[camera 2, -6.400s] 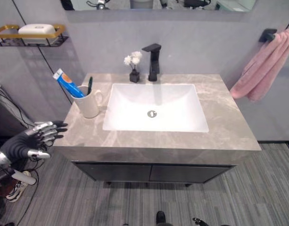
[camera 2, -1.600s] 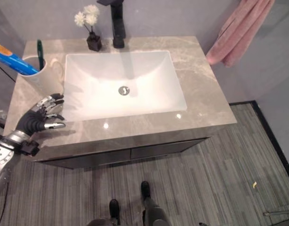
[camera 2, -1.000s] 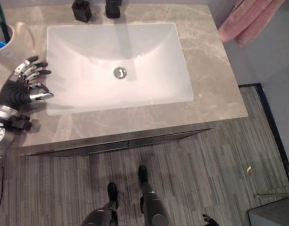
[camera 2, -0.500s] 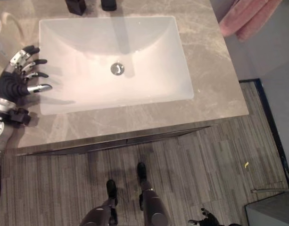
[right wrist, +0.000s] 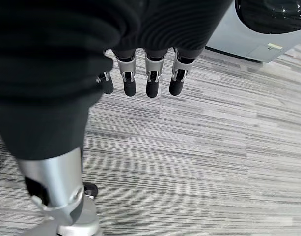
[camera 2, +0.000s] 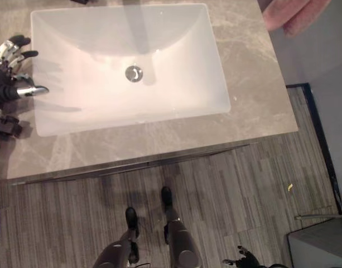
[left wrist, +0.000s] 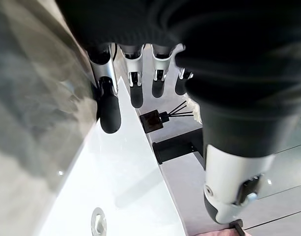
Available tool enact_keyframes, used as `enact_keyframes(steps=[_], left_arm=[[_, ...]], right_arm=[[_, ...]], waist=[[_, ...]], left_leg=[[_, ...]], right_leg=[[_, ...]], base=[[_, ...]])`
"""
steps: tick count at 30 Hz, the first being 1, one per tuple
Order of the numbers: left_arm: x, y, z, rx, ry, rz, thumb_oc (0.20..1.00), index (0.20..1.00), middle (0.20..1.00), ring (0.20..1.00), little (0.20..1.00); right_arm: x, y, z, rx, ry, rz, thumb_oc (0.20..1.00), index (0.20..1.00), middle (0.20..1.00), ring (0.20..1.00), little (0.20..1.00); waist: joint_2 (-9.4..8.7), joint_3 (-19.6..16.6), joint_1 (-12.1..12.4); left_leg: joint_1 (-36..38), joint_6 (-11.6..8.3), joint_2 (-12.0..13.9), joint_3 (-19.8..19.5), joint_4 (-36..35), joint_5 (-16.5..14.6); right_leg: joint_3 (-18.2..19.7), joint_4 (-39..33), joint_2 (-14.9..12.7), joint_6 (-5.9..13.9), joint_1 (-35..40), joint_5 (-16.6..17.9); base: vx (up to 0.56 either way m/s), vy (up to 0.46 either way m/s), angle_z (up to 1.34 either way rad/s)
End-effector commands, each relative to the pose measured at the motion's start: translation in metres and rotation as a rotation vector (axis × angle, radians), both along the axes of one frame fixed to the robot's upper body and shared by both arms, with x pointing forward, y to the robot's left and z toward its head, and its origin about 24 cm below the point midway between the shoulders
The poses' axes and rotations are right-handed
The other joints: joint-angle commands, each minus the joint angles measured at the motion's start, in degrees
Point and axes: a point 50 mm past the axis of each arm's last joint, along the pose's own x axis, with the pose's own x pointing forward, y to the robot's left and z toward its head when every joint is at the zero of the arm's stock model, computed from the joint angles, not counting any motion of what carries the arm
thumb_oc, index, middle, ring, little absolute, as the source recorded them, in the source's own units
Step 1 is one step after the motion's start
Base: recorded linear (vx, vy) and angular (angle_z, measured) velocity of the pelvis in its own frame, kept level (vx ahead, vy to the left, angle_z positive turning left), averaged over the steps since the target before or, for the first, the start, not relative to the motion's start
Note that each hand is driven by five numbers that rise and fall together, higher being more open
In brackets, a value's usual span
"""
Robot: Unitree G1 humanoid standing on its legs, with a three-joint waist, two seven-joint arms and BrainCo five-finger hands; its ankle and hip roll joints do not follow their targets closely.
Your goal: Put brush and paste in cup on sink, flatten towel.
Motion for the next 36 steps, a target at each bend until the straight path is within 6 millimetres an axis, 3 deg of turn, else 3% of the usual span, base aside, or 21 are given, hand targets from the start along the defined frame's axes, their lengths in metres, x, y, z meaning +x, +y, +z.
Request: enact_keyframes(steps=[1, 7, 13, 15, 18, 24, 29, 36], left_arm=[[-0.001, 0.009, 0.013, -0.003, -0.037, 0.027, 1.000, 1.000, 1.000, 1.000, 1.000], [-0.003, -0.010, 0.006, 0.024, 0.001, -0.082, 1.000, 1.000, 1.000, 1.000, 1.000], [-0.009, -0.022, -0.014, 0.046, 0.088, -0.179, 1.000, 1.000, 1.000, 1.000, 1.000], [-0.014, -0.024, -0.032, 0.047, 0.168, -0.222, 1.000, 1.000, 1.000, 1.000, 1.000], [-0.016, -0.022, -0.039, 0.062, 0.210, -0.221, 1.000, 1.000, 1.000, 1.000, 1.000], [-0.025, 0.003, -0.048, 0.060, 0.258, -0.121, 1.000, 1.000, 1.000, 1.000, 1.000], [-0.027, 0.025, -0.040, 0.037, 0.228, -0.011, 1.000, 1.000, 1.000, 1.000, 1.000], [-0.020, 0.026, -0.024, 0.051, 0.169, 0.014, 1.000, 1.000, 1.000, 1.000, 1.000]], right_arm=[[-0.020, -0.027, 0.006, -0.069, 0.067, -0.044, 1.000, 1.000, 1.000, 1.000, 1.000], [-0.019, -0.028, 0.006, -0.071, 0.072, -0.049, 1.000, 1.000, 1.000, 1.000, 1.000], [-0.031, -0.030, 0.003, -0.082, 0.131, -0.042, 1.000, 1.000, 1.000, 1.000, 1.000], [-0.033, -0.033, 0.004, -0.089, 0.140, -0.037, 1.000, 1.000, 1.000, 1.000, 1.000], [-0.032, -0.034, 0.005, -0.089, 0.140, -0.037, 1.000, 1.000, 1.000, 1.000, 1.000], [-0.036, -0.037, 0.005, -0.098, 0.160, -0.046, 1.000, 1.000, 1.000, 1.000, 1.000], [-0.039, -0.037, 0.004, -0.103, 0.179, -0.045, 1.000, 1.000, 1.000, 1.000, 1.000], [-0.037, -0.036, 0.003, -0.099, 0.174, -0.046, 1.000, 1.000, 1.000, 1.000, 1.000]], waist=[[2.31, -1.7, 0.1], [2.53, -1.7, 0.5], [3.04, -2.8, 0.8], [3.31, -3.7, 1.1], [3.49, -4.0, 1.2], [3.75, -4.7, 2.1], [3.62, -4.5, 2.3], [3.28, -3.8, 1.9]], left_leg=[[-3.6, 0.85, 0.8, -3.7, 0.7, -1.1], [-3.0, 0.73, 0.9, -3.9, 0.7, -1.3], [-0.6, 0.73, 1.0, -4.2, 0.7, -1.9], [0.8, 0.69, 1.0, -4.6, 0.7, -2.3], [1.4, 0.76, 1.0, -4.9, 0.7, -2.5], [1.9, 1.13, 0.6, -5.5, 0.7, -2.3], [0.9, 1.46, 0.1, -5.8, 0.7, -2.0], [-0.6, 1.73, -0.4, -6.4, 0.7, -1.6]], right_leg=[[-3.3, -0.1, -3.6, 3.69, 4.6, -5.5], [-3.3, -0.1, -3.6, 3.58, 5.3, -5.8], [-3.8, -0.1, -3.7, 3.16, 7.9, -6.9], [-4.2, -0.1, -3.8, 2.95, 9.7, -7.4], [-4.5, -0.1, -3.8, 2.90, 10.4, -7.6], [-5.3, -0.1, -4.1, 2.99, 11.1, -7.7], [-5.6, -0.1, -4.5, 3.36, 10.4, -7.1], [-5.9, -0.1, -4.9, 3.67, 9.4, -6.4]], base=[[0.00, 0.000, 0.00], [0.00, 0.000, 0.00], [0.00, -0.013, 0.04], [-0.05, -0.029, 0.13], [-0.03, -0.002, 0.07], [-0.03, 0.034, 0.12], [-0.03, 0.071, 0.04], [-0.01, 0.058, 0.07]])
